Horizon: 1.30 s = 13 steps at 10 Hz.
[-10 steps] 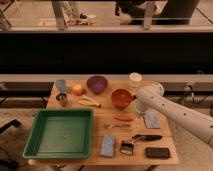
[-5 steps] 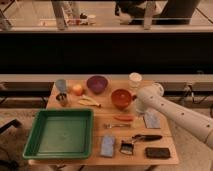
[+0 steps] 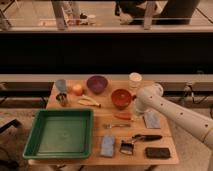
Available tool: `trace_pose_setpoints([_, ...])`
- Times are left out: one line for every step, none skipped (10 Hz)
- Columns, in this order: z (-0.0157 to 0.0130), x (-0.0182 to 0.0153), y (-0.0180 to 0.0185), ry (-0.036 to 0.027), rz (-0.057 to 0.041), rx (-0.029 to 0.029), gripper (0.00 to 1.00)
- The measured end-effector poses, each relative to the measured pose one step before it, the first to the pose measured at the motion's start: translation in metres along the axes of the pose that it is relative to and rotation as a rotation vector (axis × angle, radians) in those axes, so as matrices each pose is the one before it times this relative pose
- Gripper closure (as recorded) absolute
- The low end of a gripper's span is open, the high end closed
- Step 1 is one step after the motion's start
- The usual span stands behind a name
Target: Place pepper in red bowl
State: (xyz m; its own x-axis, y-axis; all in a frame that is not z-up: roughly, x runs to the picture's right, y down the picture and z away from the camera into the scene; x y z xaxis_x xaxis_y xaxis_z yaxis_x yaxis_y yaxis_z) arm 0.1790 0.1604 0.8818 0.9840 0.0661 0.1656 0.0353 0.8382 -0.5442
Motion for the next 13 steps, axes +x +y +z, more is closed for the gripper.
trace_pose_setpoints([-0.00155, 0.00222, 0.00056, 0.00001, 0.00353, 0.00369, 0.87])
trace_pose_setpoints([-0.00274, 0.00056, -0.00041, 0.00168, -0.00056, 0.00444, 0.96])
trace_pose_setpoints([-0.00578, 0.00128, -0.00106, 0.01533, -0.00078, -0.00728, 1.0])
trace_pose_setpoints([-0.00669, 0.0025, -0.00137, 0.0124, 0.0001, -0.02288, 1.0])
trace_pose_setpoints([-0.00525, 0.00355, -0.00068, 0.00489, -0.0057, -0.03337, 1.0])
trace_pose_setpoints([-0.01322, 0.00069, -0.00244, 0.0018, -0.01832, -0.03431, 1.0])
trace_pose_setpoints([-0.01474, 0.0031, 0.00034, 0.00692, -0.01234, -0.02585, 1.0])
trace_pose_setpoints([-0.0126, 0.0011, 0.00046, 0.00692, -0.01213, -0.02535, 1.0])
trace_pose_setpoints([-0.01192, -0.00501, -0.00151, 0.00352, -0.02662, -0.026, 1.0])
trace_pose_setpoints([-0.01101, -0.00124, 0.00133, 0.00258, -0.02027, -0.02018, 1.0])
trace_pose_setpoints([-0.00688, -0.00016, 0.00148, -0.00306, -0.01087, -0.00792, 1.0])
trace_pose_setpoints([-0.00878, -0.00597, -0.00043, -0.01579, -0.01974, 0.01037, 1.0])
trace_pose_setpoints([-0.00514, -0.00429, -0.00017, -0.02411, -0.01359, 0.03226, 1.0])
